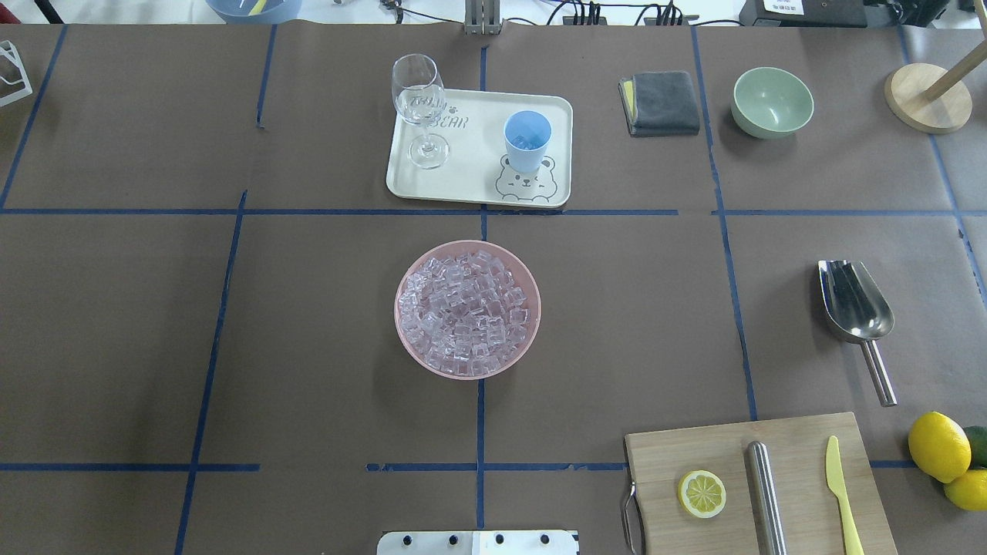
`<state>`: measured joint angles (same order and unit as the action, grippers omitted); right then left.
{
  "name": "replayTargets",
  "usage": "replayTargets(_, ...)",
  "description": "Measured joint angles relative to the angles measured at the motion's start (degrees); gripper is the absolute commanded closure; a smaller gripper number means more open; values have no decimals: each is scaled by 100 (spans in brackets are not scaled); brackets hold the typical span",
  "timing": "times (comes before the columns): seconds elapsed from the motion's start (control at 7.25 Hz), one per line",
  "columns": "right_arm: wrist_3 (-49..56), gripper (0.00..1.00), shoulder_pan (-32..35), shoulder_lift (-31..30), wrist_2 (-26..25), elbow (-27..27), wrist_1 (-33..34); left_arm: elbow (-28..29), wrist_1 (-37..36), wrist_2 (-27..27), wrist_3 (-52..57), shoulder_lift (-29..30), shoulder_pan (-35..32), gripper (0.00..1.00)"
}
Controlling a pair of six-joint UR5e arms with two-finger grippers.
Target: Put ice in cup with scoop
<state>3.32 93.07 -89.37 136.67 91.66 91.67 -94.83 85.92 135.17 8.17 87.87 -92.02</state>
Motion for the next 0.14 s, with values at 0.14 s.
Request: replayTargets(0.14,-4,0,0,6,0,3,0,0,1,0,1,4,0,0)
